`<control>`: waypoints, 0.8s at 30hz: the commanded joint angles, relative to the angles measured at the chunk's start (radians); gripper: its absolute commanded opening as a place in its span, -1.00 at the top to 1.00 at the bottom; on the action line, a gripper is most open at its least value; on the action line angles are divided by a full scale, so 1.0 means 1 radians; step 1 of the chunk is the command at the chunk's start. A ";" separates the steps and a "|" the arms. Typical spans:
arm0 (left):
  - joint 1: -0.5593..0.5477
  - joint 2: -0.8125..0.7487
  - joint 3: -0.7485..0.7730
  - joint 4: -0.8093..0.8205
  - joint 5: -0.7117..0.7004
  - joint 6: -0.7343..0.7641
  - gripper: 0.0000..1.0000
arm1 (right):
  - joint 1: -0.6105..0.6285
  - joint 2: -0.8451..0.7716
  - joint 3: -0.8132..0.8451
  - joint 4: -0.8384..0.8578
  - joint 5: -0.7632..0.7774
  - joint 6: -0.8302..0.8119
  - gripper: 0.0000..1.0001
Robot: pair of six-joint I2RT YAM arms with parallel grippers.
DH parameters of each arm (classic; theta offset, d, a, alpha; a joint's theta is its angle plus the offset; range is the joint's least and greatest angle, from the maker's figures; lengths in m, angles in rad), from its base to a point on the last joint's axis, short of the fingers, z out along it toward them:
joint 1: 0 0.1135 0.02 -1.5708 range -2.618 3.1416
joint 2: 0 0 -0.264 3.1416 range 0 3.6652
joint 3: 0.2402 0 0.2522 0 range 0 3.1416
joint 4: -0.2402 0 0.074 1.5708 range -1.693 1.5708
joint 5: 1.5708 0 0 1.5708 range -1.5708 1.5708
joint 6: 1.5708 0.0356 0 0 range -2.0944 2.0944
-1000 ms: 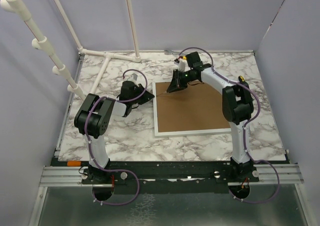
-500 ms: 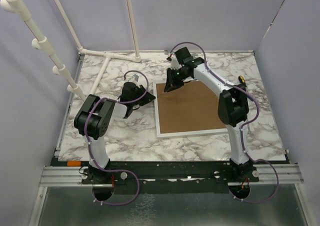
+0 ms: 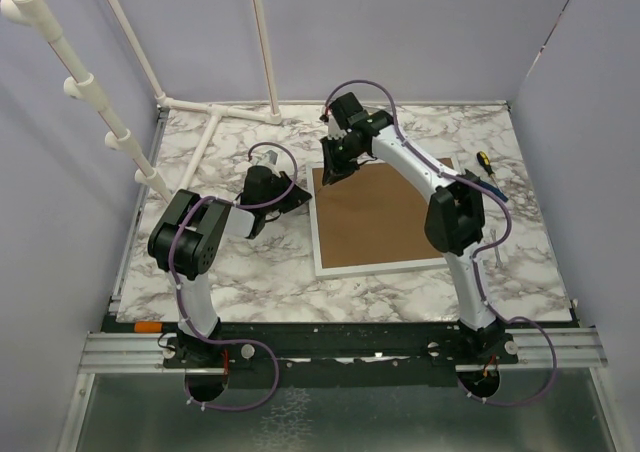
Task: Take the photo out of the frame
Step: Release the photo frame item from the photo frame.
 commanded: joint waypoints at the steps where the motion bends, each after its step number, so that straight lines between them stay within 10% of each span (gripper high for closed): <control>1: -0.104 -0.016 -0.010 0.050 0.193 -0.055 0.77 | 0.132 0.042 0.108 0.179 -0.233 0.090 0.99; 24: -0.133 -0.005 -0.007 0.101 0.219 -0.106 0.77 | 0.217 0.093 0.184 0.167 -0.151 0.098 0.99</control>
